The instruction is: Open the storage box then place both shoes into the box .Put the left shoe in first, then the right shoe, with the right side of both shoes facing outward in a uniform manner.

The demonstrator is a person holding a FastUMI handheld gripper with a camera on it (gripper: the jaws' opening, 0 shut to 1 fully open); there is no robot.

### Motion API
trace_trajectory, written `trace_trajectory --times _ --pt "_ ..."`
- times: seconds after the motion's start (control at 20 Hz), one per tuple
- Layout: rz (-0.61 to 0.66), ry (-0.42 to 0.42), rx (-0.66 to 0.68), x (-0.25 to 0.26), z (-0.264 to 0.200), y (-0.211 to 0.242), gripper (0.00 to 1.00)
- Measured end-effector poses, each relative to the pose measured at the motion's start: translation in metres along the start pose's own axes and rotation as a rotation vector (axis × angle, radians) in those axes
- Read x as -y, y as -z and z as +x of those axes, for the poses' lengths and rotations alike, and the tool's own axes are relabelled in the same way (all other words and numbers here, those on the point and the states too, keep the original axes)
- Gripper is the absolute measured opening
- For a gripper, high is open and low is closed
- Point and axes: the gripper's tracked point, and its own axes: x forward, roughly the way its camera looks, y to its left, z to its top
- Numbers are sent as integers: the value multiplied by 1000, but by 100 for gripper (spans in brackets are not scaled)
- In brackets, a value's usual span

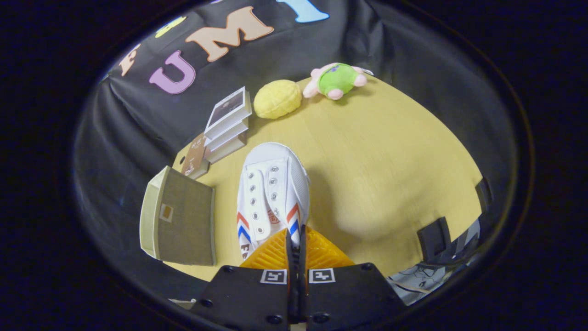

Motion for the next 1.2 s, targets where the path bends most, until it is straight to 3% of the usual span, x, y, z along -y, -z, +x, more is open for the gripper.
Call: trace_trajectory --times 0.5,1.2 --pt "7 5 12 -66 -23 2 4" --pt "-52 -93 16 -198 -28 6 4"
